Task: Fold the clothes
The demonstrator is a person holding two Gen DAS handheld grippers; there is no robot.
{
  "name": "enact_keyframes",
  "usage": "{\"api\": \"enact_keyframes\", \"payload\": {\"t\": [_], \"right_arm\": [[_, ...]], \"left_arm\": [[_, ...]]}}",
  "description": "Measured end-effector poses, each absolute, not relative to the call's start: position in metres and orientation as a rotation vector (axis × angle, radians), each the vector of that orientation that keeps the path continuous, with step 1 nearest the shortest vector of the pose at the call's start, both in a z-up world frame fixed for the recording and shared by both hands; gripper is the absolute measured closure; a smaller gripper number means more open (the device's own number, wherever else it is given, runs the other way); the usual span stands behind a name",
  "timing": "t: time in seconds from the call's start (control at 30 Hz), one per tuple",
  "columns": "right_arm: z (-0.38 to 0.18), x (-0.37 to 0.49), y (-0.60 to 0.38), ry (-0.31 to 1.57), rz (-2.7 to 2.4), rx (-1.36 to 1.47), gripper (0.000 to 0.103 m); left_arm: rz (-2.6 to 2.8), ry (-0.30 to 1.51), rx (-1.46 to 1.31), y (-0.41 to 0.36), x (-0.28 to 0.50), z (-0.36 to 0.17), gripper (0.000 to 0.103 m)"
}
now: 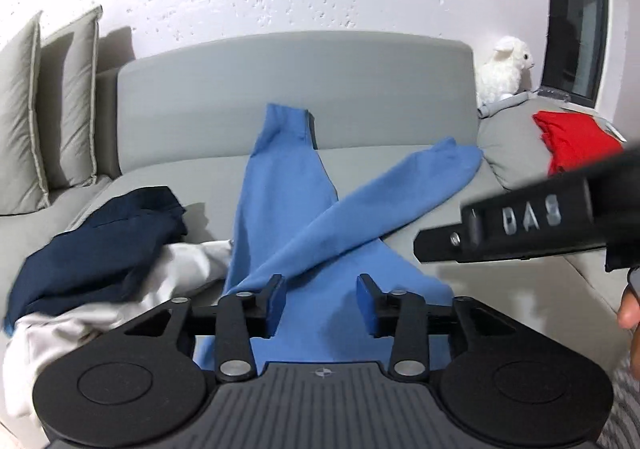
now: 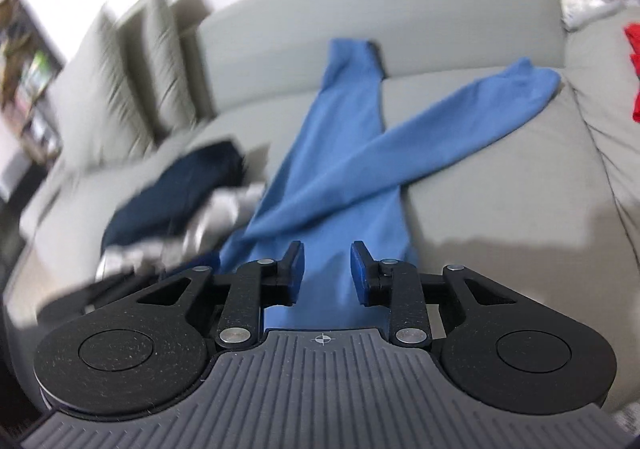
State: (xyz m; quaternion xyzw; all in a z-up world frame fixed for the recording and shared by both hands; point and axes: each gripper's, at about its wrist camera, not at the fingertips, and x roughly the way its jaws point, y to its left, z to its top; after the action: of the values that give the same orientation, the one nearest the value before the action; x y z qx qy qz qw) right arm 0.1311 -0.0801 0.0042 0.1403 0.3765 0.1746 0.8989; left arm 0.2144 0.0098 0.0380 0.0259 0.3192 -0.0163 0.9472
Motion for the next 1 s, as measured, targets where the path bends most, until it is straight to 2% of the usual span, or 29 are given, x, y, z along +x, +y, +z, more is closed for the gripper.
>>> {"api": "enact_keyframes", "payload": {"t": [0.07,0.27,0.4,0.53,1.0], "right_arm": [[-0.009,0.159,-0.086,0.819,0.324,0.419,0.063],[-0.05,0.215,-0.101,0.911,0.275,0.662,0.061],[-0.066,0.236,-0.106,0.931,0.281,0.729,0.057],[-0.082,0.255,-0.108,0.943,0.277,0.781,0.056],[-0.132,0.305,-0.14,0.843,0.18,1.073,0.054]], "left_arm": [[-0.019,0.664,0.068,0.012,0.242,0.024,0.061],[0.077,0.719,0.254,-0.026,0.334,-0.028,0.06],[0.102,0.761,0.405,-0.036,0.353,-0.042,0.058],[0.099,0.695,0.57,-0.059,0.361,-0.052,0.056],[0.13,0.671,0.513,-0.076,0.391,-0.044,0.055]]}}
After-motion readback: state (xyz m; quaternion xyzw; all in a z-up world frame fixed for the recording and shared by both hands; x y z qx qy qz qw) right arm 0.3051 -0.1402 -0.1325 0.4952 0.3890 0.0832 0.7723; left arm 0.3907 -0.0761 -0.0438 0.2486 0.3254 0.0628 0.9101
